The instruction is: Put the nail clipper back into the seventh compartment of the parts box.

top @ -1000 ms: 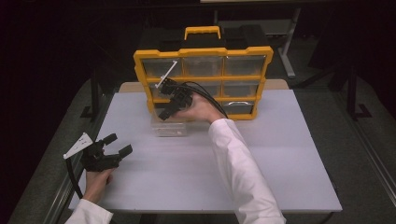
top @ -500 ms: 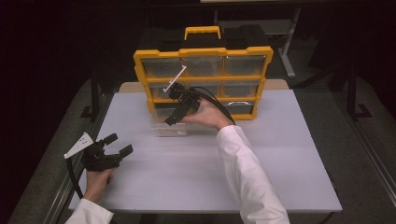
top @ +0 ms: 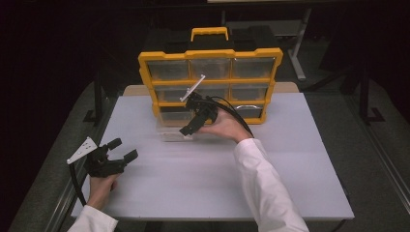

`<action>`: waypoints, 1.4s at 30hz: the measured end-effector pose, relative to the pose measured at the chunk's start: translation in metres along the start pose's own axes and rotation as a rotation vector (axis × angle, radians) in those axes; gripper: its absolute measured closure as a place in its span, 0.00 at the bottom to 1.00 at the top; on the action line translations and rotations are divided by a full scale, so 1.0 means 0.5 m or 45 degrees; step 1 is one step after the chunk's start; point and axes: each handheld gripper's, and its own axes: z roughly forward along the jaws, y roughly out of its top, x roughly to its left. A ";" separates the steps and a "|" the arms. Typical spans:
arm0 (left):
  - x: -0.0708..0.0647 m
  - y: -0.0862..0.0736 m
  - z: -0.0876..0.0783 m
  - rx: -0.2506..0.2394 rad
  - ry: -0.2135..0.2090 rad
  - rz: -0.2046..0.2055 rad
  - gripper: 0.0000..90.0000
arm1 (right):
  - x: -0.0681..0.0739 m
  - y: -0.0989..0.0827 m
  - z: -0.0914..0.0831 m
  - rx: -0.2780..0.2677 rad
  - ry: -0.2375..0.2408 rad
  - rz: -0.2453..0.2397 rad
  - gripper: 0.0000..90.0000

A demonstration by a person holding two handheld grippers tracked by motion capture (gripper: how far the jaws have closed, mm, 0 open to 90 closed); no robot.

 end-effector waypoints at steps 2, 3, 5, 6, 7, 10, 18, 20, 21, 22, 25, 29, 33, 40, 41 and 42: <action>-0.002 -0.001 0.001 0.008 0.005 0.014 0.00 | -0.004 -0.011 -0.003 -0.010 0.003 0.011 0.00; -0.003 -0.001 0.002 0.017 0.005 0.024 0.00 | -0.006 -0.018 -0.005 -0.013 0.007 0.023 0.00; -0.006 -0.001 0.005 0.028 0.009 0.041 0.00 | -0.011 -0.030 -0.009 -0.035 0.015 0.035 0.00; -0.008 -0.001 0.006 0.033 0.008 0.048 0.00 | -0.013 -0.036 -0.011 -0.045 0.024 0.042 0.00; -0.010 -0.001 0.008 0.037 0.011 0.057 0.00 | -0.014 -0.041 -0.014 -0.049 0.027 0.050 0.00; -0.012 -0.002 0.010 0.052 0.014 0.071 0.00 | -0.016 -0.055 -0.018 -0.065 0.026 0.049 0.00; -0.014 -0.002 0.012 0.066 0.024 0.094 0.00 | -0.010 -0.079 -0.034 -0.101 0.031 0.048 0.00; -0.018 -0.002 0.015 0.072 0.018 0.110 0.00 | -0.008 -0.093 -0.038 -0.110 0.035 0.051 0.00; -0.019 -0.001 0.015 0.075 0.017 0.114 0.00 | -0.008 -0.098 -0.039 -0.114 0.036 0.054 0.00; -0.019 -0.001 0.015 0.076 0.017 0.117 0.00 | -0.008 -0.103 -0.041 -0.115 0.034 0.055 0.00; -0.018 -0.001 0.016 0.079 0.018 0.115 0.00 | -0.010 -0.122 -0.048 -0.118 0.023 0.070 0.00; -0.016 -0.002 0.016 0.084 0.021 0.111 0.00 | -0.015 -0.148 -0.056 -0.144 0.027 0.091 0.00; -0.016 -0.002 0.017 0.088 0.017 0.117 0.00 | -0.018 -0.170 -0.065 -0.151 0.028 0.120 0.00; -0.013 -0.002 0.016 0.083 0.015 0.095 0.00 | -0.018 -0.200 -0.079 -0.174 0.021 0.146 0.00; -0.013 -0.002 0.016 0.083 0.013 0.095 0.00 | -0.019 -0.204 -0.081 -0.179 0.025 0.155 0.00; -0.013 -0.001 0.016 0.082 0.012 0.093 0.00 | -0.019 -0.208 -0.082 -0.181 0.025 0.160 0.00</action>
